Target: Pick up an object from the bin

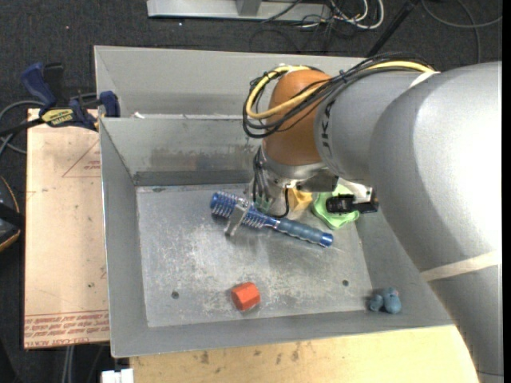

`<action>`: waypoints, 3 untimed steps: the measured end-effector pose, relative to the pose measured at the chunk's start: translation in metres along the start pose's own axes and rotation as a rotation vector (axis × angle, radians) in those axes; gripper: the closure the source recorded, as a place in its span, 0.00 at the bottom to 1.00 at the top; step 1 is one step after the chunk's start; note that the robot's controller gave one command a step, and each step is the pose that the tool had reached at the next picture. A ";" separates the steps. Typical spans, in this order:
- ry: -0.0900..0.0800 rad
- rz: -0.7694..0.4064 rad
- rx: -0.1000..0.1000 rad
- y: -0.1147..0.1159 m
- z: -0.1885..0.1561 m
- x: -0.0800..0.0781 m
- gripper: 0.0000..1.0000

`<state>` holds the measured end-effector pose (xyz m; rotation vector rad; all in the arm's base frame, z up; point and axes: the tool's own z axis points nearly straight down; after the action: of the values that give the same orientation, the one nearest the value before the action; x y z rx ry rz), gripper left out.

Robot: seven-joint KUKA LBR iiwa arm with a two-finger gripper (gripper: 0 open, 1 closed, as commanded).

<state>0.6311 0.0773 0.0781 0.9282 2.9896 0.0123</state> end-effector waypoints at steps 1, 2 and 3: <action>-0.005 0.222 -0.002 0.002 0.000 0.006 0.00; -0.006 0.223 -0.006 0.003 -0.002 0.006 1.00; 0.004 0.219 0.007 0.005 -0.037 0.005 1.00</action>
Offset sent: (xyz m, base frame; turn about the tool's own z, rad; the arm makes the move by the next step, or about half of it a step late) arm -0.0102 0.0037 -0.0081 0.2271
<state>0.6294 0.0836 0.1147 1.2525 2.8766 0.0049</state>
